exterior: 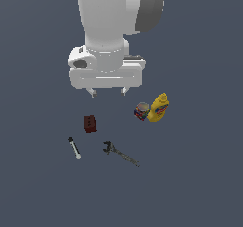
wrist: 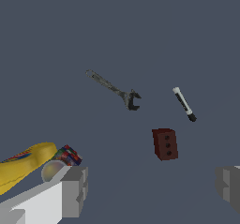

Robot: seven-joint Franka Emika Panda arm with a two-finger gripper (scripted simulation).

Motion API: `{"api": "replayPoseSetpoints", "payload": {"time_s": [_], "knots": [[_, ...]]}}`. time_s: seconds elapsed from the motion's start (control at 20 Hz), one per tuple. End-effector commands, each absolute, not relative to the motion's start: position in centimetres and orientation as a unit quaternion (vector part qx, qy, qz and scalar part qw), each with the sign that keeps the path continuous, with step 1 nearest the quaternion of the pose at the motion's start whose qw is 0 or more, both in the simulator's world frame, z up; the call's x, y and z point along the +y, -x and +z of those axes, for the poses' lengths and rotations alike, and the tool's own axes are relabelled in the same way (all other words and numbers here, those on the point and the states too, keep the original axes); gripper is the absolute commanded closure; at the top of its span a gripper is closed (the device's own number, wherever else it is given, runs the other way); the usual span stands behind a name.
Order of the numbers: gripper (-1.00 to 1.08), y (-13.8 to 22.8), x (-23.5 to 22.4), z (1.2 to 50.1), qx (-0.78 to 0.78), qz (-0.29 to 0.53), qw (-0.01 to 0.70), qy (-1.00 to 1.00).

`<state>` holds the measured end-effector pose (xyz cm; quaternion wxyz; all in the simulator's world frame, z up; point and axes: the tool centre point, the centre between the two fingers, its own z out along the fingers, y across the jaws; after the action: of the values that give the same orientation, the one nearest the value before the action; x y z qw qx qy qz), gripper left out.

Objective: Pick up a designated object from a clutter of objects.

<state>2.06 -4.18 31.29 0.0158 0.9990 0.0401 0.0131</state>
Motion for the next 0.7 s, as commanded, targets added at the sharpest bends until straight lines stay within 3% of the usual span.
{"api": "replayPoseSetpoints", "payload": {"time_s": [0.0, 0.65], "knots": [[-0.92, -2.8, -5.1, 30.2, 0.054, 0.011, 0.019, -0.998], [-0.92, -7.5, -13.3, 20.1, 0.169, -0.004, 0.025, -0.985]]}}
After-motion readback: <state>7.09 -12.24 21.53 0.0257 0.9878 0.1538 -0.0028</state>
